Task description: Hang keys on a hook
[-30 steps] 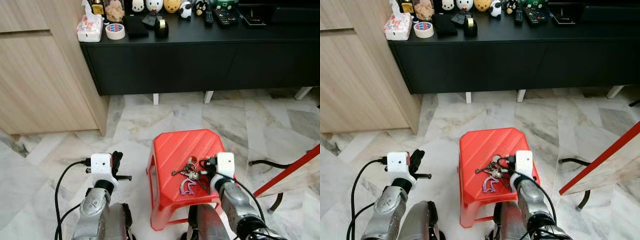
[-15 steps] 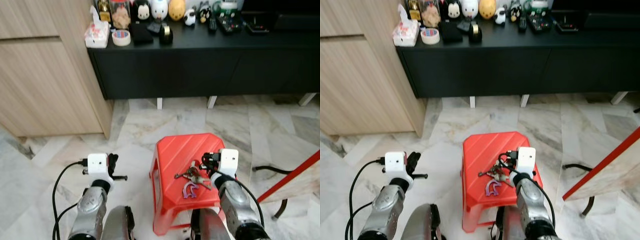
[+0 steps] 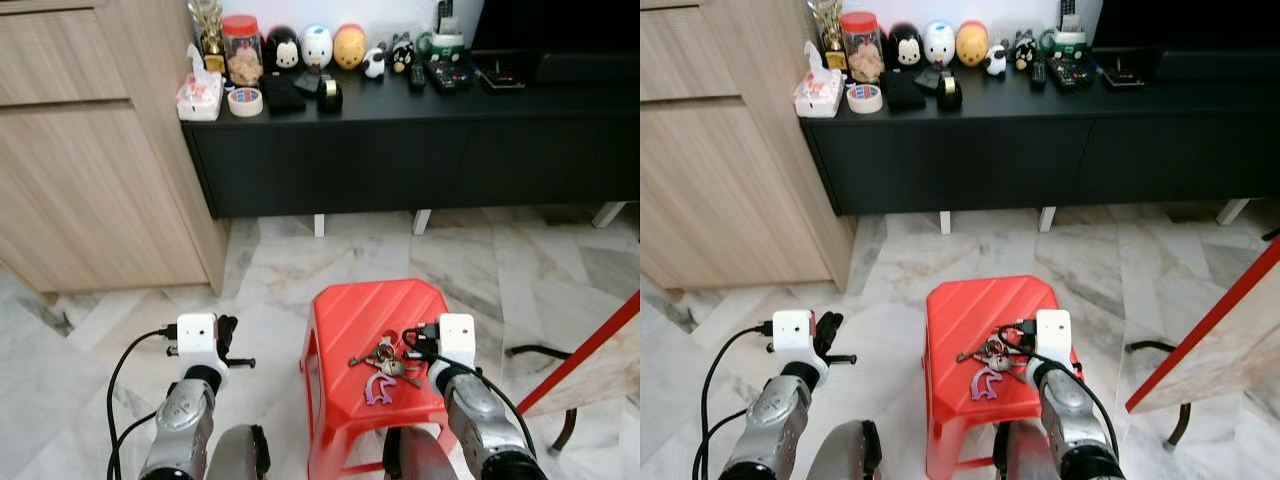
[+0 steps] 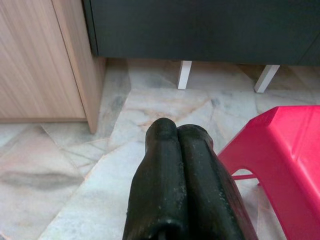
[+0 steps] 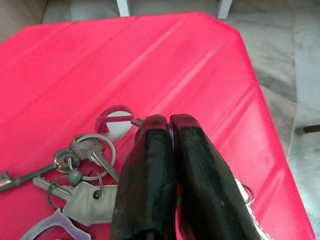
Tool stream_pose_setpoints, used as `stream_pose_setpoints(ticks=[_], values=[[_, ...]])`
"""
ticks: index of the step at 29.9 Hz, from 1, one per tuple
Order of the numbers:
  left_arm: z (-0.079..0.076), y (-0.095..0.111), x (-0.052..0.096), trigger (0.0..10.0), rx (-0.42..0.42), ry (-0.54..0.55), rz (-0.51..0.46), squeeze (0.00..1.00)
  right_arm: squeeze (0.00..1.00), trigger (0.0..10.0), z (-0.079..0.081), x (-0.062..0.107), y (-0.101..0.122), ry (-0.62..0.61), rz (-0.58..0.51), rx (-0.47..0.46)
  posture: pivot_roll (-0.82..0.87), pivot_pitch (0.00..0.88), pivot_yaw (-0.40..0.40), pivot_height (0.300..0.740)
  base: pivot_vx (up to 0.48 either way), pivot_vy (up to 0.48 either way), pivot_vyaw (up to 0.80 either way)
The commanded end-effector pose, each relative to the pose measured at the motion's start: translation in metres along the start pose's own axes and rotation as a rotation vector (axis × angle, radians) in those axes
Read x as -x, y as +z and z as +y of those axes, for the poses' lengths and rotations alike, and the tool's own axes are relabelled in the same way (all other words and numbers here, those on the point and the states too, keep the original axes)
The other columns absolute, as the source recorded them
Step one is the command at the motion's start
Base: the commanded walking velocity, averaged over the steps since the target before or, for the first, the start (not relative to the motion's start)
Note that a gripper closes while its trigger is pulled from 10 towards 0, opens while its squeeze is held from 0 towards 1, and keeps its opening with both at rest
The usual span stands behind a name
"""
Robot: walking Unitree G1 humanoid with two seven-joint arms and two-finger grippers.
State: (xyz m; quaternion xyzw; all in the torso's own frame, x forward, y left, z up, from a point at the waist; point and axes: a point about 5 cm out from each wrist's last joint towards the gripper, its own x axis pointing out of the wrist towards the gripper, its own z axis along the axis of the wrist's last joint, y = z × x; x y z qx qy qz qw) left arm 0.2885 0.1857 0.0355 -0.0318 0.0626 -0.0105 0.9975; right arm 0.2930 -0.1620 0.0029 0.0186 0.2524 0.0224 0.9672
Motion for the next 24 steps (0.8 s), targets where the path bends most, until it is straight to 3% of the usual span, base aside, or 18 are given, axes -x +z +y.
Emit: stream_pose_setpoints(ticks=[1, 5, 6, 7, 11, 12, 18, 21, 24], values=[[0.001, 0.0, 0.0, 10.0, 0.012, 0.008, -0.002, 0.0, 0.0, 10.0, -0.004, 0.0, -0.006, -0.015, 0.046, 0.016, -0.01, 0.039, -0.017, 0.607, 0.0, 0.0, 0.0], [0.001, -0.002, 0.0, 10.0, 0.012, 0.008, -0.001, 0.0, 0.04, 10.0, -0.002, 0.002, -0.017, 0.02, 0.124, 0.039, -0.01, 0.045, -0.021, 0.607, 0.0, 0.0, 0.0], [0.001, -0.003, 0.0, 10.0, 0.012, 0.008, 0.0, 0.0, 0.96, 10.0, -0.001, 0.004, -0.024, 0.025, 0.166, 0.044, -0.02, 0.046, -0.022, 0.607, 0.0, 0.0, 0.0], [0.001, -0.003, 0.0, 10.0, 0.013, 0.008, 0.001, 0.0, 1.0, 10.0, -0.002, 0.005, -0.027, 0.024, 0.182, 0.047, -0.01, 0.049, -0.023, 0.607, 0.0, 0.0, 0.0], [0.0, -0.005, 0.001, 10.0, 0.016, 0.008, 0.003, 0.0, 1.0, 10.0, -0.004, 0.006, -0.033, 0.014, 0.219, 0.06, -0.02, 0.052, -0.025, 0.607, 0.0, 0.0, 0.0], [0.0, -0.006, 0.002, 10.0, 0.018, 0.008, 0.005, 0.0, 0.0, 10.0, -0.004, 0.007, -0.034, 0.015, 0.218, 0.059, -0.02, 0.053, -0.026, 0.607, 0.0, 0.0, 0.0], [-0.001, -0.007, 0.003, 10.0, 0.02, 0.007, 0.006, 0.0, 0.0, 10.0, -0.006, 0.007, -0.032, 0.0, 0.2, 0.053, -0.02, 0.057, -0.027, 0.607, 0.0, 0.0, 0.0], [-0.001, -0.007, 0.002, 10.0, 0.019, 0.006, 0.003, 0.0, 0.0, 10.0, -0.007, 0.005, -0.015, 0.006, 0.07, -0.002, -0.02, 0.058, -0.027, 0.607, 0.0, 0.0, 0.0], [-0.002, -0.007, 0.002, 10.0, 0.016, 0.003, 0.004, 0.0, 0.0, 10.0, -0.006, 0.004, -0.006, 0.011, 0.025, -0.007, -0.02, 0.06, -0.025, 0.607, 0.0, 0.0, 0.0]])
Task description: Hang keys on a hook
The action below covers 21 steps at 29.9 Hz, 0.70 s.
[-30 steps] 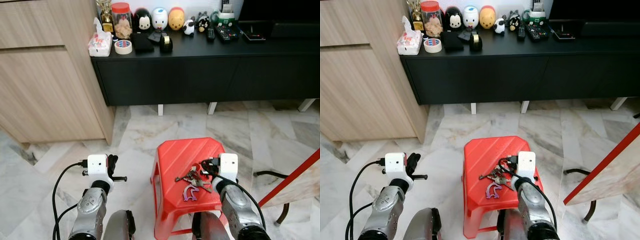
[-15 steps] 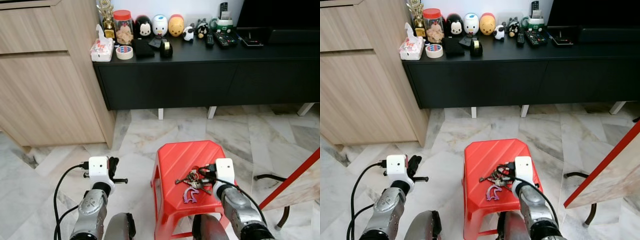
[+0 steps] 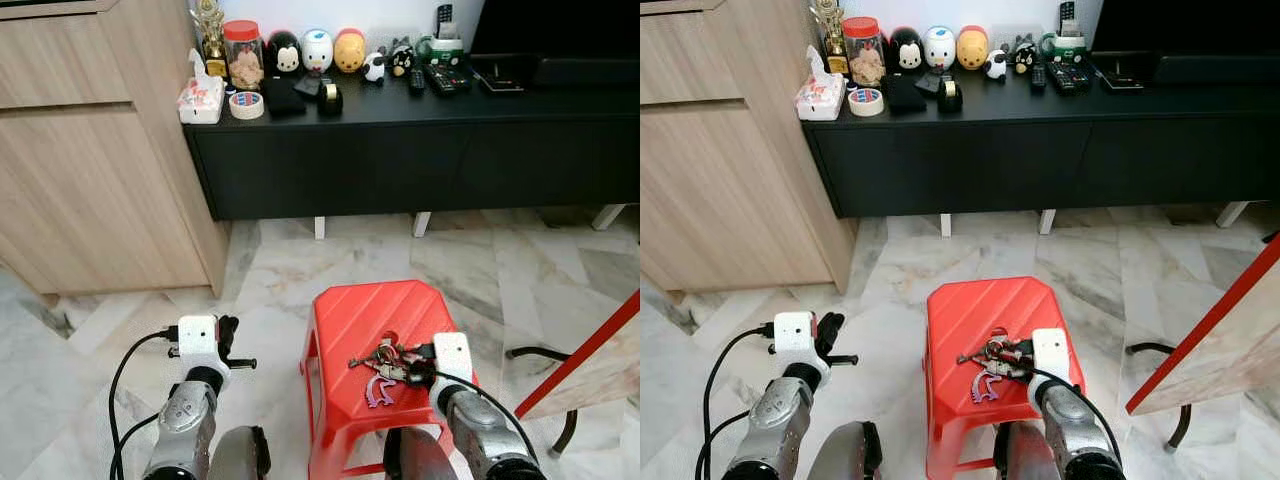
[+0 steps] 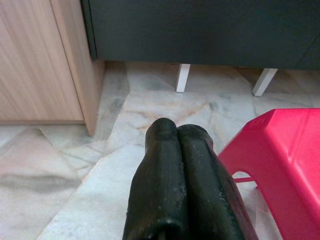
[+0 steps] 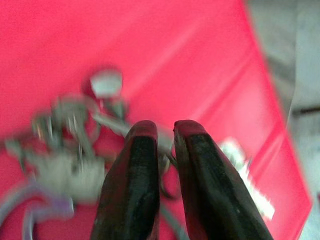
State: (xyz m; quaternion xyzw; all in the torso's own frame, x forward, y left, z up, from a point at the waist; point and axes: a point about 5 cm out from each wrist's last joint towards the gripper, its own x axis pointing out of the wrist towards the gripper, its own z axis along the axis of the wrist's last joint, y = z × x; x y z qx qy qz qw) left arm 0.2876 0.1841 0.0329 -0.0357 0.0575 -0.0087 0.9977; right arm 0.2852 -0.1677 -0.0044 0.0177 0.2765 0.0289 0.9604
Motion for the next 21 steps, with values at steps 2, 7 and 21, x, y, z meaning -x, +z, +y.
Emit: stream_pose_setpoints(ticks=[2, 7, 21], values=[[-0.001, -0.005, 0.002, 10.0, 0.004, -0.004, 0.017, 0.0, 1.0, 10.0, 0.0, 0.0, 0.004, 0.003, -0.02, -0.013, -0.02, 0.06, -0.025, 0.607, 0.0, 0.0, 0.0], [-0.002, -0.005, 0.002, 10.0, 0.003, -0.006, 0.017, 0.0, 1.0, 10.0, -0.002, 0.001, 0.002, -0.005, -0.014, -0.014, -0.02, 0.06, -0.025, 0.607, 0.0, 0.0, 0.0], [-0.001, -0.008, 0.004, 10.0, -0.017, -0.018, 0.03, 0.0, 0.0, 10.0, -0.002, 0.014, 0.004, 0.009, -0.11, -0.051, -0.03, 0.068, -0.018, 0.607, 0.0, 0.0, 0.0]])
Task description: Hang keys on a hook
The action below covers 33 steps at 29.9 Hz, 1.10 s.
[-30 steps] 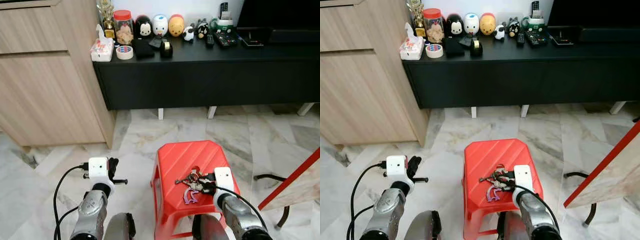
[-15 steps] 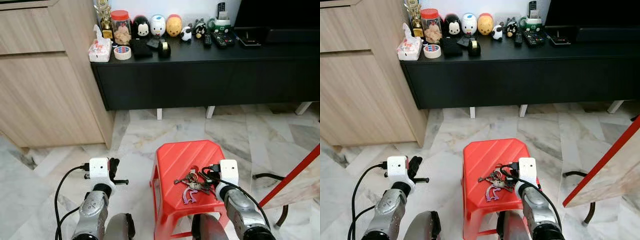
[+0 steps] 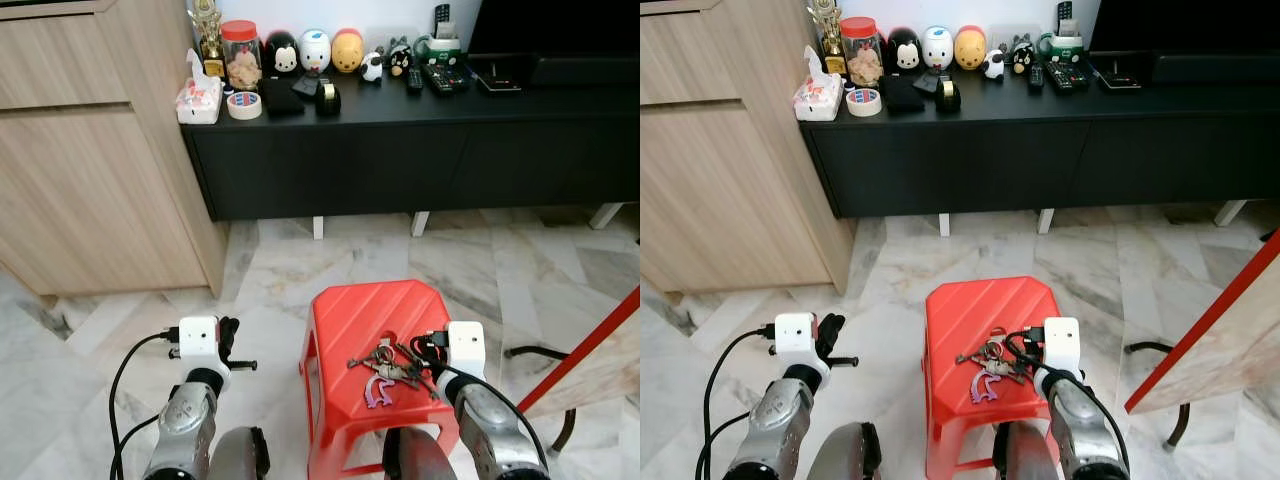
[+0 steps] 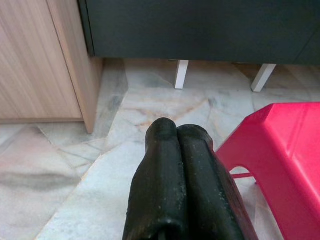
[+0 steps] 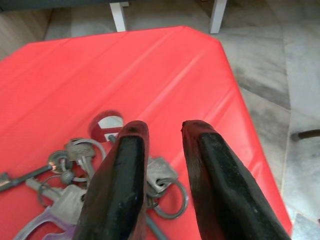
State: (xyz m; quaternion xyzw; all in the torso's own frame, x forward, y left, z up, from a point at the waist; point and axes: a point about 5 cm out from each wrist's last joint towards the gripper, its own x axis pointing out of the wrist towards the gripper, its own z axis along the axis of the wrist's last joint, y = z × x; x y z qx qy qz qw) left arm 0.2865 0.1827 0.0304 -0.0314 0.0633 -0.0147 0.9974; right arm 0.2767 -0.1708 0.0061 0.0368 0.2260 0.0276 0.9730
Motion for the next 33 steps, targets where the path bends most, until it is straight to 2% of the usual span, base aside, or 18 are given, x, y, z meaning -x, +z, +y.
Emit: stream_pose_setpoints(ticks=[1, 3, 6, 11, 20, 33], values=[[-0.001, -0.006, 0.003, 10.0, -0.009, -0.01, 0.018, 0.0, 0.0, 10.0, 0.0, 0.002, -0.003, -0.003, 0.009, -0.026, -0.03, 0.068, -0.018, 0.607, 0.0, 0.0, 0.0], [-0.001, -0.006, 0.003, 10.0, -0.009, -0.01, 0.018, 0.0, 0.0, 10.0, 0.0, 0.002, -0.003, -0.003, 0.009, -0.026, -0.03, 0.068, -0.018, 0.607, 0.0, 0.0, 0.0], [-0.002, -0.006, 0.002, 10.0, -0.018, -0.019, 0.019, 0.0, 0.0, 10.0, 0.0, 0.003, -0.022, -0.016, 0.113, -0.061, -0.02, 0.069, -0.015, 0.607, 0.0, 0.0, 0.0], [-0.002, -0.005, 0.002, 10.0, -0.024, -0.023, 0.017, 0.0, 0.0, 10.0, -0.001, 0.002, -0.029, -0.025, 0.16, -0.106, -0.02, 0.069, -0.015, 0.607, 0.0, 0.0, 0.0], [0.0, -0.005, 0.003, 10.0, -0.031, -0.018, 0.018, 0.0, 0.0, 10.0, -0.005, -0.005, -0.026, -0.04, 0.181, -0.157, -0.02, 0.07, -0.017, 0.607, 0.0, 0.0, 0.0], [0.001, -0.006, 0.004, 10.0, -0.039, -0.018, 0.017, 0.0, 0.0, 10.0, -0.004, -0.005, -0.032, -0.041, 0.197, -0.189, -0.01, 0.075, -0.013, 0.607, 0.0, 0.0, 0.0]])
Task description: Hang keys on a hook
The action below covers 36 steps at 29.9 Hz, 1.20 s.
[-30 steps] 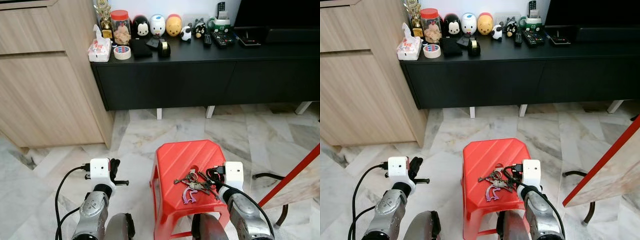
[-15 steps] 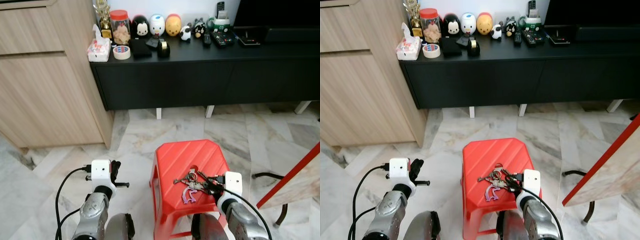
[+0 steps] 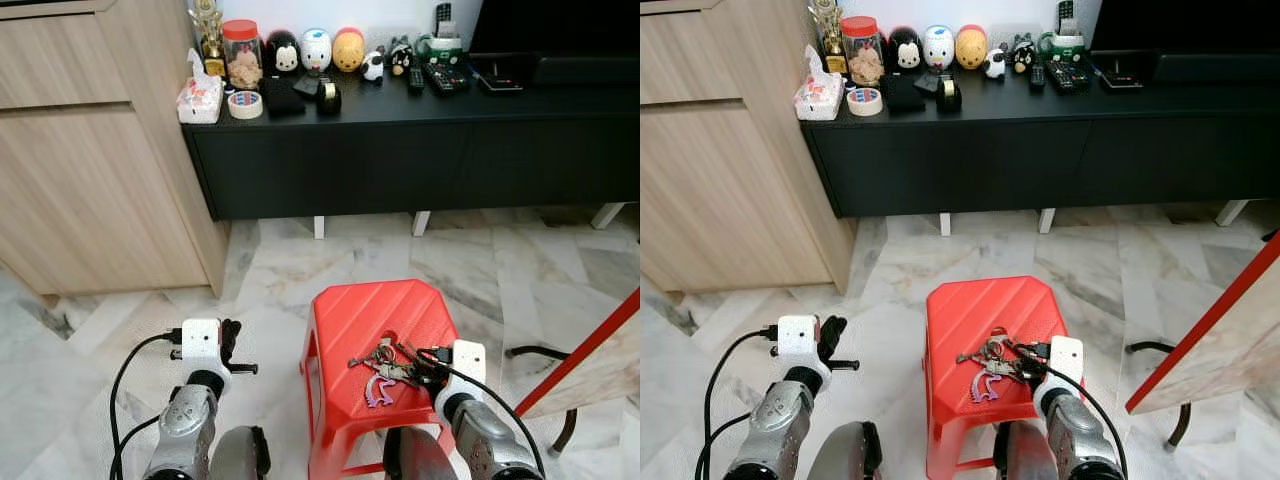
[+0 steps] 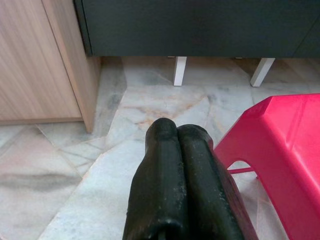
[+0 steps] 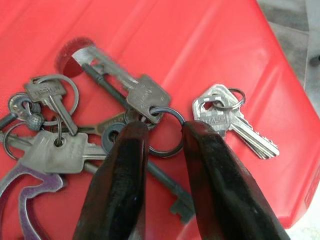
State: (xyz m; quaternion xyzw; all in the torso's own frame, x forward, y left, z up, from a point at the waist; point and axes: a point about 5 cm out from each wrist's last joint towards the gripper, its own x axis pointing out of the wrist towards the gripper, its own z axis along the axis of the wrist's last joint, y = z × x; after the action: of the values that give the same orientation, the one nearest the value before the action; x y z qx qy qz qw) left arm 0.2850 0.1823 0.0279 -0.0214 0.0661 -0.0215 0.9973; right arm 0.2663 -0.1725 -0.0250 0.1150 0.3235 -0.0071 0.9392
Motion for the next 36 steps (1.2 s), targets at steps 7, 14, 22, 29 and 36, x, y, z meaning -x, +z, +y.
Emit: stream_pose_setpoints(ticks=[7, 14, 22, 29, 36], values=[[0.0, -0.004, 0.002, 10.0, -0.023, -0.011, 0.014, 0.0, 0.0, 10.0, 0.0, -0.001, 0.001, -0.004, -0.012, -0.022, -0.01, 0.075, -0.013, 0.607, 0.0, 0.0, 0.0], [0.0, -0.005, 0.003, 10.0, -0.029, -0.015, 0.018, 0.0, 0.0, 10.0, 0.005, -0.001, 0.018, 0.041, -0.126, -0.066, -0.01, 0.075, -0.011, 0.607, 0.0, 0.0, 0.0], [-0.001, -0.006, 0.003, 10.0, -0.031, -0.017, 0.019, 0.0, 0.0, 10.0, 0.011, 0.001, 0.019, 0.086, -0.162, -0.062, -0.01, 0.075, -0.013, 0.607, 0.0, 0.0, 0.0], [-0.001, -0.006, 0.004, 10.0, -0.034, -0.013, 0.021, 0.0, 0.0, 10.0, 0.005, 0.004, 0.012, 0.036, -0.157, -0.088, -0.02, 0.076, -0.014, 0.607, 0.0, 0.0, 0.0], [0.001, -0.006, 0.003, 10.0, -0.035, -0.01, 0.022, 0.0, 0.0, 10.0, -0.002, 0.005, 0.012, -0.018, -0.177, -0.125, -0.02, 0.076, -0.013, 0.607, 0.0, 0.0, 0.0]])
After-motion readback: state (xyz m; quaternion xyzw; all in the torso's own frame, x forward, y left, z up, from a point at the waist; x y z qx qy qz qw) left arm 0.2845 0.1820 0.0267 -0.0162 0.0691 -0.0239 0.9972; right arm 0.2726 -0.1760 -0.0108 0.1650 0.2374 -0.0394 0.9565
